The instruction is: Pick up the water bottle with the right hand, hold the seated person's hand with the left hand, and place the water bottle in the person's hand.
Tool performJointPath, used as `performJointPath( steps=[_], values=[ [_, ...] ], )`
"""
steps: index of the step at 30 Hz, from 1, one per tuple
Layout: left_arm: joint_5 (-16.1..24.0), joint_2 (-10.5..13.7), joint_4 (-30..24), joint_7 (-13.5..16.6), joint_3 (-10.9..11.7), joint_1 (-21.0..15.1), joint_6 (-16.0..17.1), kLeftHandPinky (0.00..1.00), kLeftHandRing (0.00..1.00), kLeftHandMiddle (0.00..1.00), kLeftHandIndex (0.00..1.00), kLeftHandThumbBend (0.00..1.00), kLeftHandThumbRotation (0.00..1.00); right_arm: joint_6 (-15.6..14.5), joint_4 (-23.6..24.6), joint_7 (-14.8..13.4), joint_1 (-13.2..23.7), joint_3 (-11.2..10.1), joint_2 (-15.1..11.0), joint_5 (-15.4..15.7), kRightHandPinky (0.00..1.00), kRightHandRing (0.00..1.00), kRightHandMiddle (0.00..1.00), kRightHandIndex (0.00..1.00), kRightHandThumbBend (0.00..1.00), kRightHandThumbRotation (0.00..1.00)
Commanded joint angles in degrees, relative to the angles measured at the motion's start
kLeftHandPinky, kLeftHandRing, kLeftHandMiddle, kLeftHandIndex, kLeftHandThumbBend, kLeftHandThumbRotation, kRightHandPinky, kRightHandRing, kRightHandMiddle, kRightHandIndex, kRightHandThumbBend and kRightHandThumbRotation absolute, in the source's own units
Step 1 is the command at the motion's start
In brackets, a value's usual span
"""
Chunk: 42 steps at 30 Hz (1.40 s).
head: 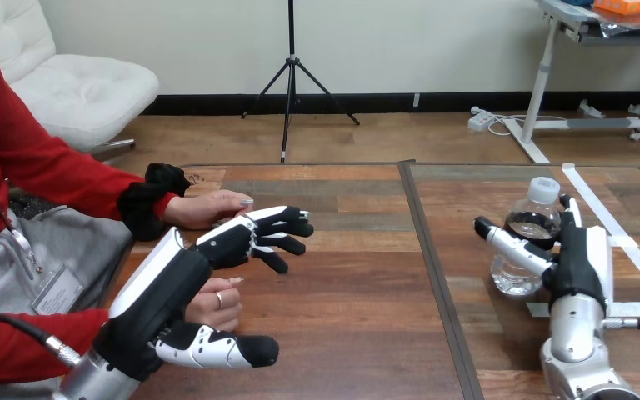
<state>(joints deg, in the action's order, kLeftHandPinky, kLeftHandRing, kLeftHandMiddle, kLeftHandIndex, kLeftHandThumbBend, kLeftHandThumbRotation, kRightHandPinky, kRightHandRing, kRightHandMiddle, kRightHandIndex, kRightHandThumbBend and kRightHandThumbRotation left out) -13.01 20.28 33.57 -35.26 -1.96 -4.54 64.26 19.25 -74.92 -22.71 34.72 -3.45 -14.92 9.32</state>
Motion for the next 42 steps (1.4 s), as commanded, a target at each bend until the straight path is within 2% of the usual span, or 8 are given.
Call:
performJointPath(
  steps=[1,8,19,26,32,40,42],
  values=[
    [-0.28,-0.38,-2.49,1.35,1.06,-1.0,0.24,0.62,0.73,0.8,0.82,1.0,0.66,-0.07,0.19,-1.28,4.98,-0.67,0.82,-0.25,0.79,0.91,0.94,0.98,1.0,0.41],
    [0.18,-0.23,-3.08,1.99,1.23,-0.53,0.35,0.62,0.73,0.8,0.82,1.0,0.67,0.22,-0.04,-1.96,5.17,-1.16,1.18,-0.55,0.79,0.9,0.93,0.96,1.0,0.37],
    [-0.65,-0.28,-4.05,2.04,1.0,-0.08,-0.26,0.62,0.73,0.79,0.82,1.0,0.67,1.27,-0.08,-2.44,5.26,-2.1,1.57,-0.93,0.78,0.85,0.86,0.9,1.0,0.22],
    [-0.31,-0.48,-3.72,2.24,1.15,0.04,0.36,0.62,0.72,0.78,0.81,1.0,0.67,2.01,-0.07,-1.16,5.45,-4.6,2.26,-3.62,0.75,0.79,0.79,0.81,1.0,0.07],
    [-0.91,-1.09,-3.11,2.21,1.1,-0.08,1.2,0.61,0.71,0.78,0.81,1.0,0.67,2.5,-0.02,-0.5,5.6,-5.9,2.64,-5.34,0.6,0.62,0.65,0.7,0.96,0.02],
    [-1.37,-1.45,-2.98,1.97,1.01,-0.29,1.65,0.6,0.71,0.77,0.81,1.0,0.66,1.93,-0.03,-2.12,5.71,-5.13,2.41,-4.13,0.49,0.53,0.56,0.57,0.91,0.0],
    [-1.74,-1.57,-2.66,1.72,0.96,-0.37,1.77,0.6,0.71,0.77,0.81,1.0,0.66,2.01,-0.05,-1.94,5.71,-5.5,2.47,-4.42,0.48,0.52,0.55,0.56,0.9,0.0]
  ],
)
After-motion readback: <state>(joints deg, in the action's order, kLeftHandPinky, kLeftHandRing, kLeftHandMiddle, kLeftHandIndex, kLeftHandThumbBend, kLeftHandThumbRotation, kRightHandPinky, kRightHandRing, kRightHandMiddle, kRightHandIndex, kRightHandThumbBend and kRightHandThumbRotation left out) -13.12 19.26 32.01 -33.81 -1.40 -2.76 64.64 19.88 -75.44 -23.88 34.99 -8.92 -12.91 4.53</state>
